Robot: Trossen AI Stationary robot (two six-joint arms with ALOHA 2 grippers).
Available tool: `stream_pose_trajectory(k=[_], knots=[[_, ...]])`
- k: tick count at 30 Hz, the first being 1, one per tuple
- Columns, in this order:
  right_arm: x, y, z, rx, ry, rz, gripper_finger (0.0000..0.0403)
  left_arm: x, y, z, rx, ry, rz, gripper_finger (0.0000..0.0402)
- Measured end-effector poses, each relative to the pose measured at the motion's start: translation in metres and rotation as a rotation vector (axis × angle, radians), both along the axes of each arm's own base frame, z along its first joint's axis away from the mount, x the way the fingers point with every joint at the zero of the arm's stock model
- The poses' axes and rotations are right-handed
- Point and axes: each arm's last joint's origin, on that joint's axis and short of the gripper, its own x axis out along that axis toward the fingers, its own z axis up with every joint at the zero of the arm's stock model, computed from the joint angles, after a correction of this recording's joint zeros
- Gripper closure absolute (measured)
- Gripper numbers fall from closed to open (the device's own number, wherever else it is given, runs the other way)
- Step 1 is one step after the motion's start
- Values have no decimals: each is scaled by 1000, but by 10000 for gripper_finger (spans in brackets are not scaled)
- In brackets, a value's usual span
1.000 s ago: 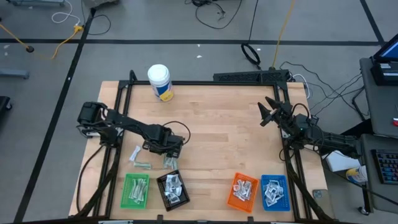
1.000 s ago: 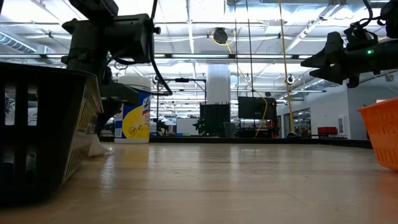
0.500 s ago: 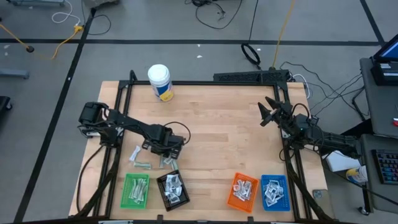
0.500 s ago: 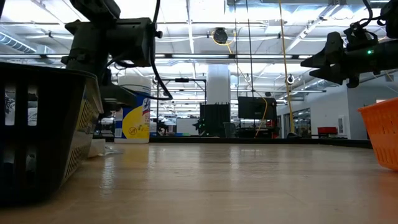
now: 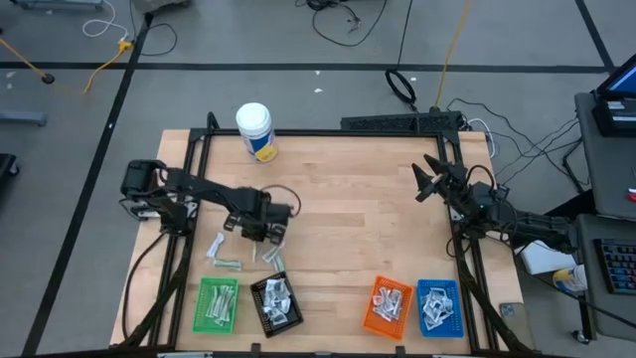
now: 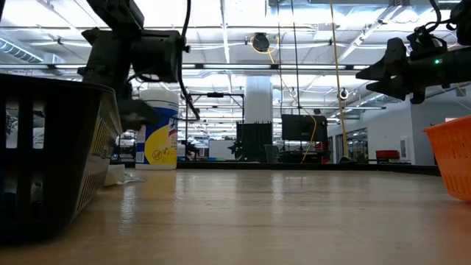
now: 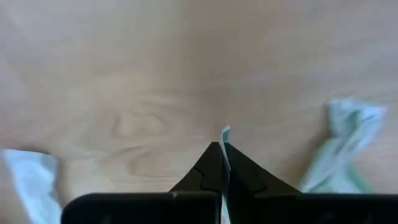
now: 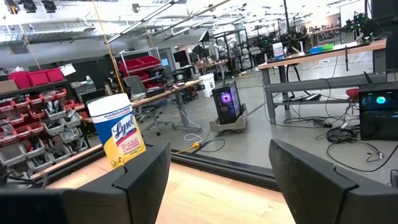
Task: Pick & Place First Aid Supplies
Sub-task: Put the bandage into the green bin
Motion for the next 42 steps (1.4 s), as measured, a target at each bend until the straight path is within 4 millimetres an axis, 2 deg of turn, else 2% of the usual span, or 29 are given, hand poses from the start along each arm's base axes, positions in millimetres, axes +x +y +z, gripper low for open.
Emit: stream_pose_trajectory(k=[11,16,21,25,34,37,42], knots=[[0,0,0,0,0,0,136,-33,24,56,-9,-93,112,401],[0,0,0,0,0,0,136,-46,22,68,-9,-75,142,401],[0,0,0,0,0,0,136,-51,-10,75,-35,-77,107,401],[0,0,0,0,0,0,136,-59,-44,78,-44,-57,95,401],[0,0,0,0,0,0,136,-90,-117,80,-81,-21,51,401],[0,0,0,0,0,0,135,-99,-132,81,-89,-14,40,401],[0,0,0,0,0,0,135,-107,-145,76,-45,-9,18,401]])
